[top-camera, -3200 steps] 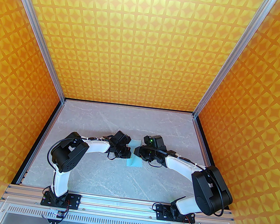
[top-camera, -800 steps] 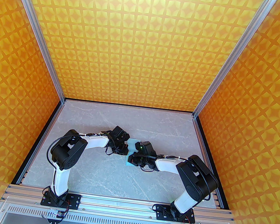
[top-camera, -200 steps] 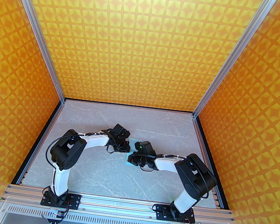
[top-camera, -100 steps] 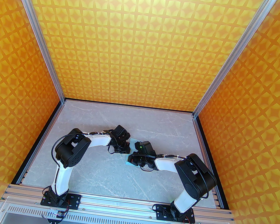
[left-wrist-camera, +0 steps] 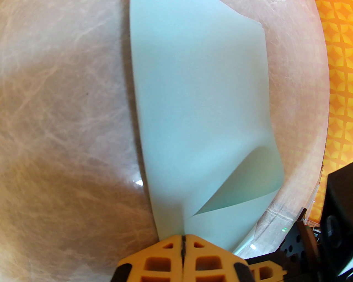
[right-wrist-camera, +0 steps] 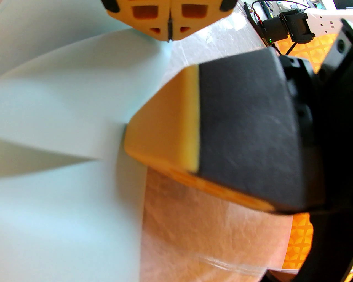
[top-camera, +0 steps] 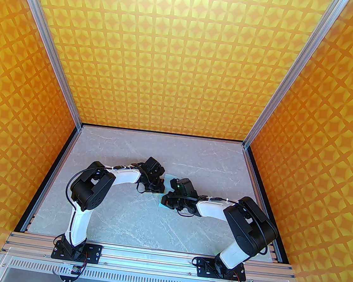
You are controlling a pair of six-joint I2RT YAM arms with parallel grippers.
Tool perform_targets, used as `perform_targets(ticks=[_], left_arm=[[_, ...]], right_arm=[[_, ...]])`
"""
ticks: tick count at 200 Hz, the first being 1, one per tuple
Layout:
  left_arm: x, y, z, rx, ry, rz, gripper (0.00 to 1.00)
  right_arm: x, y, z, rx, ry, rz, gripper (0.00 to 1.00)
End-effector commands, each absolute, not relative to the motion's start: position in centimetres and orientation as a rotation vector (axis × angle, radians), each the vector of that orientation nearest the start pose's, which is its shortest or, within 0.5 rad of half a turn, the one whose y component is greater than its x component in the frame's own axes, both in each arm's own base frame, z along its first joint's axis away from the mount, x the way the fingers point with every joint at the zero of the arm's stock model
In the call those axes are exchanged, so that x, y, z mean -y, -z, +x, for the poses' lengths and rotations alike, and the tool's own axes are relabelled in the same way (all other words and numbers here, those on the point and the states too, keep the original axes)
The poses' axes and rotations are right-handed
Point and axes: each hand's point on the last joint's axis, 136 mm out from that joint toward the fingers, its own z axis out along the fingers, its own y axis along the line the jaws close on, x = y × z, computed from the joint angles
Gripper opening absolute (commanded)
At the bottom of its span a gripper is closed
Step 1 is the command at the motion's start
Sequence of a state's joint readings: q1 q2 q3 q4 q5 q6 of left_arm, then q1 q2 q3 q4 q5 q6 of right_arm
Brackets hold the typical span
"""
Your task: Fold a paper plane with a square sheet of paper (fold left side to right side)
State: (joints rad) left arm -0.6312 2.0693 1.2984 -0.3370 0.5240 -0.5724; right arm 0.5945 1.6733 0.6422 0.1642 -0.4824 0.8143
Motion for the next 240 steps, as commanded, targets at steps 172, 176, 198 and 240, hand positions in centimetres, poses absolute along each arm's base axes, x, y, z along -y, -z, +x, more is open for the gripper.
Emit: perform_targets(ticks=[172,176,198,240], left_arm=[[32.7,2.3,31.1,-3.004,0.877,0.207,0.0],[32.7,2.3,31.1,-3.006,0.876,0.207,0.0],[32.7,2.3,31.1,-3.007,0.876,0.205,0.0],[32.6,2.1,31.1,-3.004,0.874,0.212,0.0]], right_arm=[[-27.3,1.2,24.1,-2.791,-1.109,0.105,0.02],[-27.3,1.3,23.9,-2.796,-1.104,0.102,0.02],[-26.8,2.0,23.5,-2.824,-1.045,0.105,0.02],[-26.2,1.5,23.3,-2.836,-0.973,0.068,0.01]])
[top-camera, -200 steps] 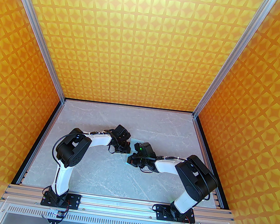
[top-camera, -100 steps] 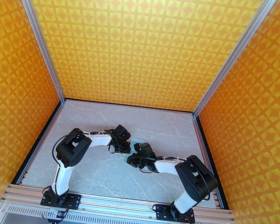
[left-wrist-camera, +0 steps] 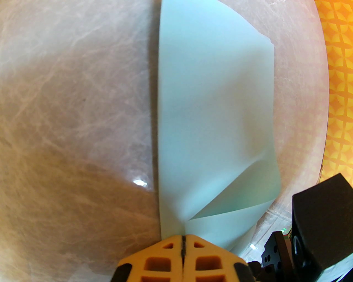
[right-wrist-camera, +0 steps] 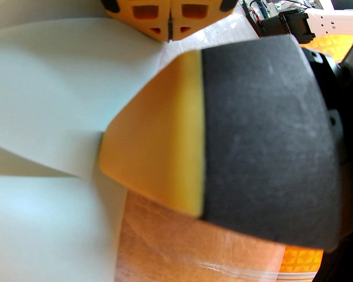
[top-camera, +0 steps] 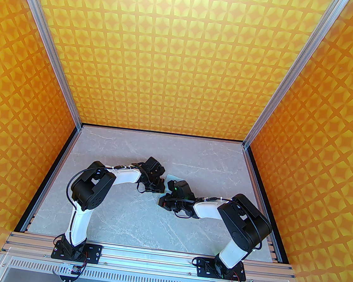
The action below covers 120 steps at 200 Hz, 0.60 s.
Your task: Fold a paper plane with a square sheet of paper (fold left side to right side)
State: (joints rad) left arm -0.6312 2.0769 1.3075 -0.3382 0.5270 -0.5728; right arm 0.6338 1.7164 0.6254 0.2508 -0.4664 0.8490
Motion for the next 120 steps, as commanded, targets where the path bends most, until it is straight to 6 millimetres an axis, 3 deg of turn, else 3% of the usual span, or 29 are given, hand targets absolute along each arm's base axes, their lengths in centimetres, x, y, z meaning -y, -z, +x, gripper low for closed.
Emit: perform_targets(ticks=[1,39,61,120], left_arm=[[32.7,2.1,31.1,-3.004,0.874,0.212,0.0],[32.6,1.9,31.0,-2.997,0.875,0.232,0.0],[32.5,1.9,30.9,-3.001,0.873,0.233,0.0],[32.6,1.7,30.9,-2.995,0.876,0.238,0.0]], right_arm=[[-26.2,1.4,23.3,-2.834,-0.974,0.066,0.01],[-26.6,-3.2,25.4,-2.717,-0.972,0.008,0.01],[-25.6,-5.1,27.0,-2.659,-0.948,0.04,0.01],[-23.7,-4.9,29.6,-2.644,-0.925,0.138,0.0]])
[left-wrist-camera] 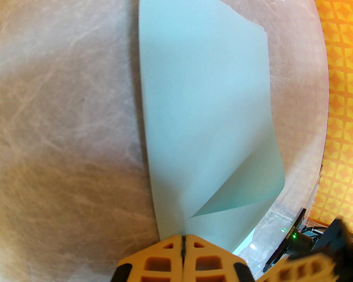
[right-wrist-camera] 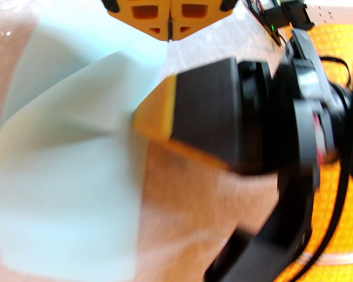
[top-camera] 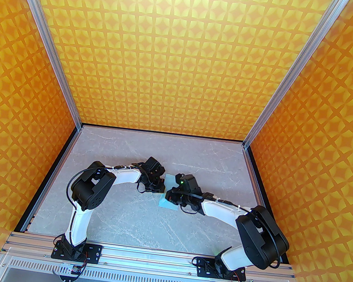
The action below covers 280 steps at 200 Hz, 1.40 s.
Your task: Fold a paper plane with a square sheet of paper (fold left side to right side)
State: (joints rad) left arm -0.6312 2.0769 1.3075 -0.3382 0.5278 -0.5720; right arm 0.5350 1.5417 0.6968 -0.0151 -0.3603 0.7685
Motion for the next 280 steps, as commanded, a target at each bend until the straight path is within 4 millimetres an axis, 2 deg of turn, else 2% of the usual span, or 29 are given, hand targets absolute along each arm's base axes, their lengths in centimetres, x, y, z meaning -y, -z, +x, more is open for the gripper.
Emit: perform_targets(ticks=[1,35,68,127,154,187,207,243,280], left_arm=[[32.6,1.7,30.9,-2.995,0.877,0.238,0.0],[32.5,1.6,30.8,-2.994,0.876,0.242,0.0],[32.6,1.7,30.7,-2.997,0.875,0.241,0.0],[32.7,1.8,30.8,-3.001,0.872,0.245,0.0],[32.6,1.8,30.7,-3.003,0.872,0.246,0.0],[32.7,1.8,30.6,-3.002,0.87,0.253,0.0],[32.7,1.8,30.6,-3.002,0.866,0.256,0.0],[32.7,1.9,30.5,-3.006,0.865,0.257,0.0],[32.7,1.9,30.6,-3.006,0.865,0.259,0.0]], right_arm=[[-23.7,-4.9,29.7,-2.645,-0.925,0.139,0.0],[-24.0,-4.7,31.0,-2.641,-0.926,0.142,0.0],[-23.0,-3.2,31.9,-2.666,-0.841,0.193,0.0],[-21.3,0.8,30.1,-2.765,-0.751,0.282,0.0],[-21.5,0.0,30.1,-2.752,-0.777,0.275,0.0],[-21.8,-3.4,31.3,-2.697,-0.776,0.221,0.0],[-21.7,-4.5,32.1,-2.684,-0.771,0.209,0.0],[-21.2,-3.7,32.9,-2.698,-0.765,0.233,0.0],[-19.8,-1.3,32.3,-2.742,-0.72,0.277,0.0]])
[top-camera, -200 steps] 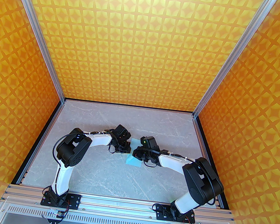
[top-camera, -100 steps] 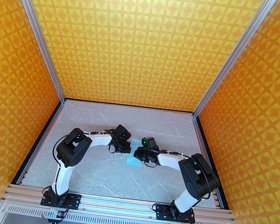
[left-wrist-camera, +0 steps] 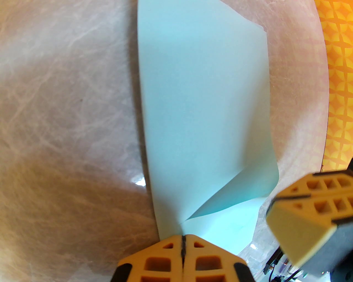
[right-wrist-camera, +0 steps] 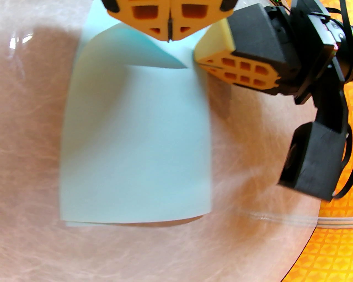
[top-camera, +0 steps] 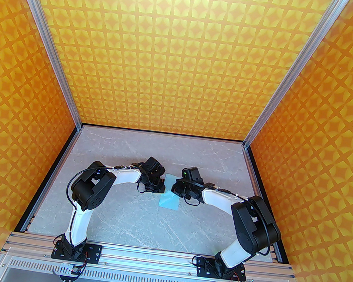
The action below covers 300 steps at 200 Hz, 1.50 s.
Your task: Fold a paper plane with a square sheet of paper (fold left side to right side)
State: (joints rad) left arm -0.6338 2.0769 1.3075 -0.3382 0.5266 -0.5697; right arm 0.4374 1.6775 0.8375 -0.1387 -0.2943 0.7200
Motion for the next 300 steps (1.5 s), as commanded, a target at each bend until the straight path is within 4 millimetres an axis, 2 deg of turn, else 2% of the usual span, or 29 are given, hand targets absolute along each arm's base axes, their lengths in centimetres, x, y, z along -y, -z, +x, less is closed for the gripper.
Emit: perform_targets(ticks=[1,30,53,73,91,109,132,152,179,224,253,272,282,300], left_arm=[[32.7,1.9,30.6,-3.006,0.865,0.259,0.0],[32.7,2.0,30.5,-3.008,0.863,0.258,0.0],[32.7,2.0,30.5,-3.009,0.863,0.259,0.0],[32.7,2.1,30.4,-3.011,0.862,0.26,0.0],[32.7,2.0,30.4,-3.01,0.863,0.262,0.0],[32.8,2.0,30.5,-3.009,0.863,0.26,0.0],[32.7,2.1,30.5,-3.01,0.864,0.255,0.0],[32.8,2.1,30.5,-3.01,0.863,0.258,0.0],[32.7,2.1,30.4,-3.013,0.861,0.259,0.0],[32.7,2.0,30.5,-3.011,0.86,0.261,0.0],[32.7,1.7,30.6,-3.005,0.856,0.262,0.0],[32.6,0.0,31.3,-2.963,0.849,0.258,0.04],[32.7,-1.6,31.7,-2.92,0.863,0.257,0.08],[32.9,-4.9,32.1,-2.82,0.921,0.25,0.11]], right_arm=[[-19.7,-1.2,32.3,-2.744,-0.718,0.279,0.0],[-18.7,0.7,31.1,-2.777,-0.69,0.322,0.0],[-18.5,0.9,30.7,-2.776,-0.689,0.322,0.0],[-19.2,-0.6,31.1,-2.748,-0.744,0.276,0.0],[-20.3,-3.2,31.6,-2.695,-0.831,0.22,0.02],[-21.2,-5.0,31.6,-2.659,-0.891,0.195,0.0],[-22.6,-5.8,31.0,-2.639,-0.967,0.18,0.0],[-23.5,-5.2,30.7,-2.648,-0.998,0.175,0.0],[-23.9,-3.2,30.6,-2.682,-1.005,0.201,0.0],[-22.5,0.0,29.8,-2.761,-0.888,0.258,0.0],[-22.1,0.9,29.1,-2.78,-0.875,0.273,0.0],[-21.9,1.1,28.9,-2.786,-0.869,0.278,0.0],[-21.9,1.1,28.9,-2.783,-0.873,0.276,0.0],[-21.9,1.1,28.8,-2.785,-0.874,0.277,0.0]])
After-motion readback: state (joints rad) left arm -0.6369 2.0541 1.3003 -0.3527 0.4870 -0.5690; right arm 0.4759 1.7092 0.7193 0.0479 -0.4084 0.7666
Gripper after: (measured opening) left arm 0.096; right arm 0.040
